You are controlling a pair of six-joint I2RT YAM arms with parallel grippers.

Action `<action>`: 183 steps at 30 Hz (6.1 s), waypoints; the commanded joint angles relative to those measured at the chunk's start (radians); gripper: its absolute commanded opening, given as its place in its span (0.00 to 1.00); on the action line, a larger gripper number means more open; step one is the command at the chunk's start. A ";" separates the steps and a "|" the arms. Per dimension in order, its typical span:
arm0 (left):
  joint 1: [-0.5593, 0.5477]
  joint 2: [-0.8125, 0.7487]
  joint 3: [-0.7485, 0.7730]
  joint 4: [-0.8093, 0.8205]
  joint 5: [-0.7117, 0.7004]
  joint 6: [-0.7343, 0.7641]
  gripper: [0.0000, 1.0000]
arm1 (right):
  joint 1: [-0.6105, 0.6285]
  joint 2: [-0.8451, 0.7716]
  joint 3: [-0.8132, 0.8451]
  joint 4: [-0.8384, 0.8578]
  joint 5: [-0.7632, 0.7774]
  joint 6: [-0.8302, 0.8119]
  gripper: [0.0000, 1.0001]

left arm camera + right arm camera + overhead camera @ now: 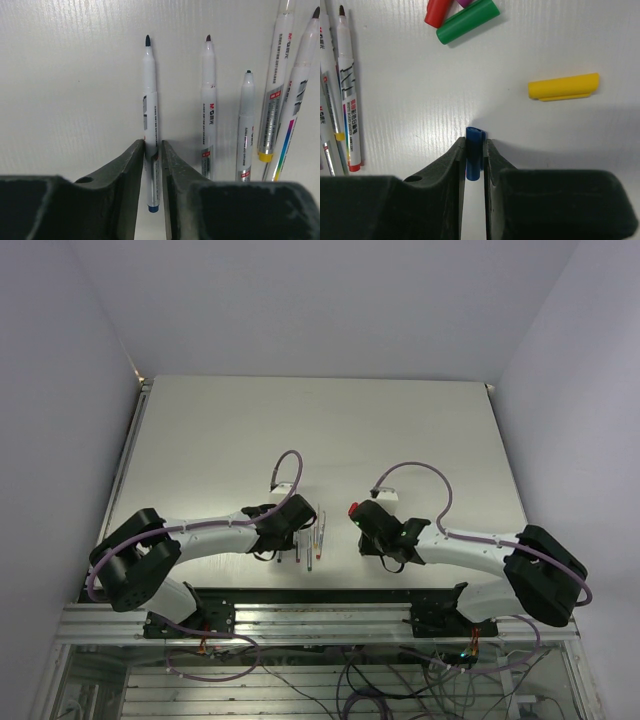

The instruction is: Insert the pens into the pen caps

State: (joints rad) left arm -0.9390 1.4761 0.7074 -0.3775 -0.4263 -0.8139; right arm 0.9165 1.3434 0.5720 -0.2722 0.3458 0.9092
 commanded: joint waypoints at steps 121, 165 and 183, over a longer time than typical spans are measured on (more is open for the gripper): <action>-0.149 -0.405 -0.042 0.749 0.220 0.275 0.07 | -0.046 -0.442 -0.025 0.847 0.055 -0.350 0.00; -0.149 -0.462 -0.061 0.953 0.011 0.332 0.07 | -0.042 -0.330 -0.021 0.618 -0.260 -0.322 0.00; -0.135 -0.445 0.001 1.022 -0.083 0.422 0.07 | 0.031 -0.281 -0.031 0.532 -0.308 -0.321 0.00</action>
State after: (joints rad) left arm -1.1007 1.0515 0.6197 0.3683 -0.4263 -0.4252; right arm 0.8841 1.0149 0.5770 0.4927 0.1596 0.6010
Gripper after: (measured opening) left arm 0.104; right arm 0.127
